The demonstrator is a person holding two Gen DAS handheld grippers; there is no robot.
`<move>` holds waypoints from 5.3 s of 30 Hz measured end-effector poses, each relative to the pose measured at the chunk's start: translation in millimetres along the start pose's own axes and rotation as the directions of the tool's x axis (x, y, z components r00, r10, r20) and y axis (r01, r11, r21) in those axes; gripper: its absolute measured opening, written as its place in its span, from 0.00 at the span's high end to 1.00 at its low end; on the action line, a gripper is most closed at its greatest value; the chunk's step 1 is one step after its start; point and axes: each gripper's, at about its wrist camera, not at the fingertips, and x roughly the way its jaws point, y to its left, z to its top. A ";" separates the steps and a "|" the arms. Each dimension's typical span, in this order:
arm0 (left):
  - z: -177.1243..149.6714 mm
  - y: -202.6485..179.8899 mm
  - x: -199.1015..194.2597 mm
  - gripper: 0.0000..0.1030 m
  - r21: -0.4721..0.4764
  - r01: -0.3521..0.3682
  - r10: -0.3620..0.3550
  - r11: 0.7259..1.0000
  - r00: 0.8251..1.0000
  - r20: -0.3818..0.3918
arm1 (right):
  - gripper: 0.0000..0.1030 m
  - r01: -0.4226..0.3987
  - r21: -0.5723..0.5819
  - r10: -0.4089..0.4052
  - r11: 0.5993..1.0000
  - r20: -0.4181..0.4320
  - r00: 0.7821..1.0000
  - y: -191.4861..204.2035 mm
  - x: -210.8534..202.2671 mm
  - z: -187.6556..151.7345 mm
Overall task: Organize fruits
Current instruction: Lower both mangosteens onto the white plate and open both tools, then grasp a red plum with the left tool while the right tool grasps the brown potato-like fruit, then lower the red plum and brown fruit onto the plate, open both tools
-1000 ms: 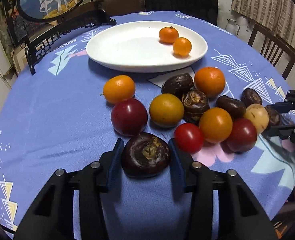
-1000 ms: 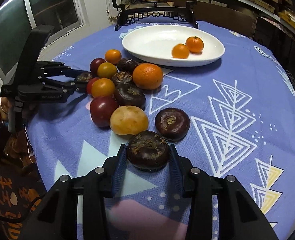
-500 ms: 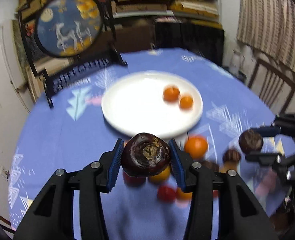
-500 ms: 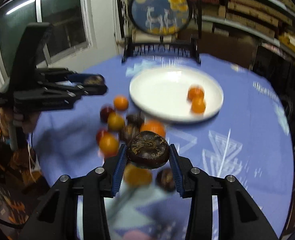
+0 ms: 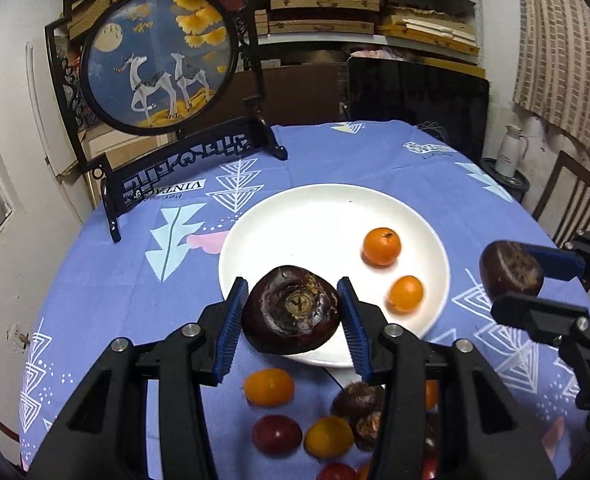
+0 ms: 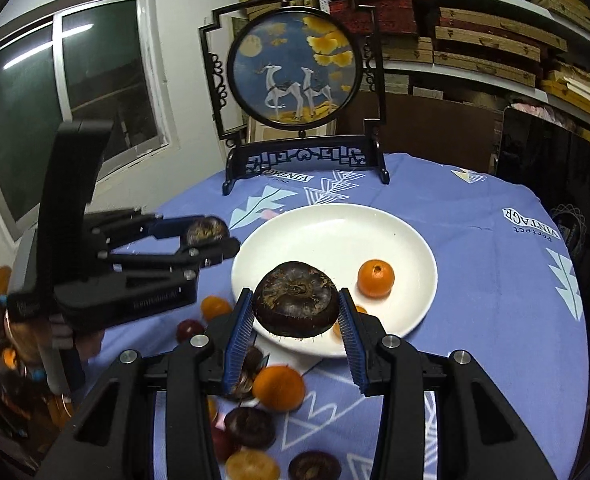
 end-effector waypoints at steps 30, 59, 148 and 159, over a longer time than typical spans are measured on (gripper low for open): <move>19.1 10.1 83.1 0.56 -0.002 -0.041 0.041 0.999 0.994 -0.097 | 0.58 -0.019 0.053 0.023 0.998 -0.071 0.997 -26.2 92.6 37.5; -10.7 12.6 42.6 0.34 0.026 -0.037 0.039 0.999 0.994 -0.097 | 0.40 0.022 0.003 -0.021 1.000 -0.162 0.987 -23.8 49.7 -15.0; 18.1 -4.6 39.8 0.73 0.005 -0.028 0.028 1.000 0.998 -0.064 | 0.61 0.015 -0.023 -0.016 1.000 -0.071 0.997 -14.4 53.0 25.1; 29.5 -0.4 74.1 0.73 0.014 -0.040 0.041 0.999 0.996 -0.083 | 0.61 0.021 0.013 -0.020 1.000 -0.098 0.995 -36.1 87.5 33.5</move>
